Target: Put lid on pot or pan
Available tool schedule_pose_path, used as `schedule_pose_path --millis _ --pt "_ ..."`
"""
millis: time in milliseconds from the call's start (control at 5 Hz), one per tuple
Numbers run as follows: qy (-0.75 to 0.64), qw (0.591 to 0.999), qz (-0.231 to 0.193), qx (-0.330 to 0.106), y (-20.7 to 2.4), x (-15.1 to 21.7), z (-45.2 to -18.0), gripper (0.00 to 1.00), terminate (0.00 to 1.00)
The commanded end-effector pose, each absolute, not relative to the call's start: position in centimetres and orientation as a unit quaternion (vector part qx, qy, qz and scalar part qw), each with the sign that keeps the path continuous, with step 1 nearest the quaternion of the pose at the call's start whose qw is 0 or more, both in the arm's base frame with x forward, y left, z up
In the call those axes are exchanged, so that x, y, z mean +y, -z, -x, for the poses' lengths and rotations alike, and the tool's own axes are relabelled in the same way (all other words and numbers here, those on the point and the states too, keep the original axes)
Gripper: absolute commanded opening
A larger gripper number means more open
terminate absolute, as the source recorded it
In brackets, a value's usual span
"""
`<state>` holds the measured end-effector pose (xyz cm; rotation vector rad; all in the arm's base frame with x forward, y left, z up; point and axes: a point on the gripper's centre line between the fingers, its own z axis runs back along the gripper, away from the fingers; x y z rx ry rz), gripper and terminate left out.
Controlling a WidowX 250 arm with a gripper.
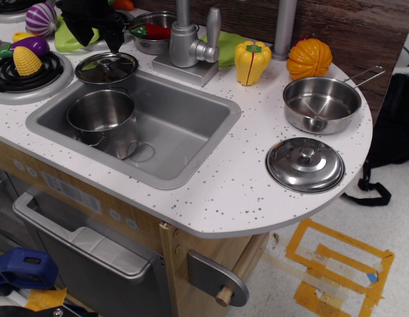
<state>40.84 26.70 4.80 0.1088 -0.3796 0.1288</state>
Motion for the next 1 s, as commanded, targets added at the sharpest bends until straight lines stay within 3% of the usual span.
schedule_pose_path --millis 0,800 --pt "-0.064 0.979 -0.054 -0.188 -4.80 26.70 -40.84 1.00 0.00" --pt "-0.061 0.978 -0.058 -0.191 -4.44 27.21 -40.97 1.00 0.00"
